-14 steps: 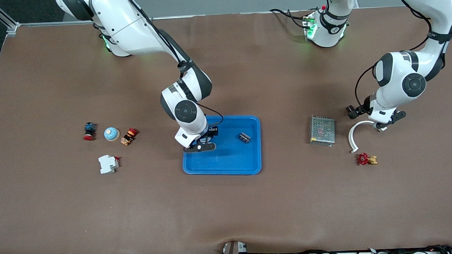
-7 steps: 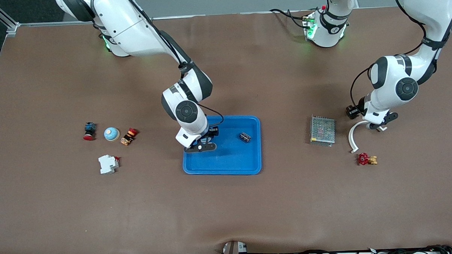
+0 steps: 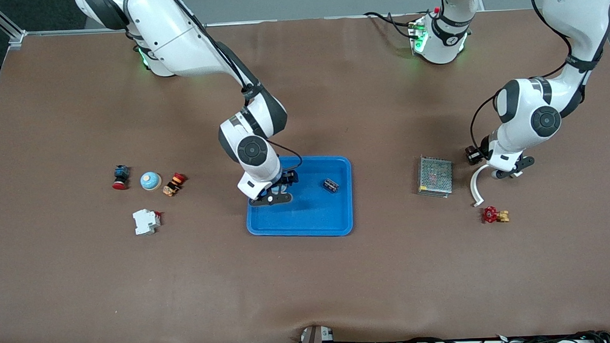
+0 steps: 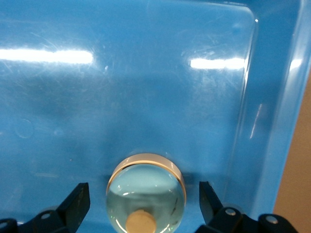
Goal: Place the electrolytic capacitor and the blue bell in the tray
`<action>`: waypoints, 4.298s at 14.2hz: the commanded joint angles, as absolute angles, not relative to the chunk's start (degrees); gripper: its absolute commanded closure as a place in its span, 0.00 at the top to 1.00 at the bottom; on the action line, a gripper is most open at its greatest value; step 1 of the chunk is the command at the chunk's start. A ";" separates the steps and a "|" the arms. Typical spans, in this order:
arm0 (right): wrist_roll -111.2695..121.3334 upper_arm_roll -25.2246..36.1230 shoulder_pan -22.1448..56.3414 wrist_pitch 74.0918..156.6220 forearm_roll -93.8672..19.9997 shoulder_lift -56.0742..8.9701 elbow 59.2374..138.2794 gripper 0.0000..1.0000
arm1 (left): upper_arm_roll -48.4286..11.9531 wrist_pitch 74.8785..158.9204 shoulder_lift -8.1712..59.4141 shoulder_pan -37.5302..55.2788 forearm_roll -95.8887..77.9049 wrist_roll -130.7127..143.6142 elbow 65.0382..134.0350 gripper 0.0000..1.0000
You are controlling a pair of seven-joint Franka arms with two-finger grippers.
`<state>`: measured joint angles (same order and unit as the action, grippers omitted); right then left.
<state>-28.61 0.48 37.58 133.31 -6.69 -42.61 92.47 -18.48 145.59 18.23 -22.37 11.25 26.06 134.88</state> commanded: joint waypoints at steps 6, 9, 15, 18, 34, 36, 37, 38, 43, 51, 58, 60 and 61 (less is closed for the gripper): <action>-11.73 1.41 29.11 113.75 -6.77 -30.25 90.88 1.00 | -25.84 120.72 20.72 -19.09 8.97 33.89 107.98 0.00; -0.91 1.49 23.40 109.00 -6.68 -27.61 91.05 1.00 | -25.84 117.16 25.73 -12.24 8.88 44.61 98.82 0.00; 14.48 1.58 12.50 104.06 -1.50 -21.54 93.94 1.00 | -25.31 115.05 36.99 2.53 9.14 65.72 83.60 0.00; 15.91 1.49 9.85 106.42 2.28 -17.24 99.73 1.00 | -25.31 115.57 41.03 7.36 9.05 72.40 78.85 0.00; 34.98 1.41 -0.97 137.98 2.20 -10.71 128.93 1.00 | -11.16 134.56 53.34 26.72 8.97 100.46 75.85 0.00; 34.98 1.32 -0.97 140.17 2.20 -12.21 129.46 1.00 | -11.25 134.91 53.00 26.54 8.88 100.55 75.85 0.00; 34.98 1.32 -0.88 141.84 2.20 -12.74 130.07 1.00 | -11.25 135.00 52.91 26.54 8.79 100.63 75.85 0.00; 34.98 1.32 -0.70 143.51 2.20 -13.35 130.69 1.00 | -11.25 135.26 53.08 26.54 8.79 100.63 75.76 0.00; 34.98 1.32 -0.53 145.28 2.20 -16.26 130.96 1.00 | -11.25 136.93 52.65 26.45 8.88 99.58 75.50 1.00; 34.98 1.14 -0.18 149.23 2.20 -18.28 133.07 1.00 | -11.60 122.46 39.14 20.67 9.23 75.99 75.76 1.00; 34.98 1.14 0.35 151.08 2.20 -20.39 133.33 1.00 | -11.34 106.10 26.74 12.58 9.76 45.92 76.11 1.00; 34.98 1.14 0.18 151.08 2.20 -20.39 133.59 1.00 | -11.34 103.03 23.48 9.16 9.67 37.84 76.03 1.00; 34.98 1.14 0.18 151.17 2.20 -20.48 133.59 1.00 | -11.34 101.79 21.99 7.14 9.49 33.53 76.03 1.00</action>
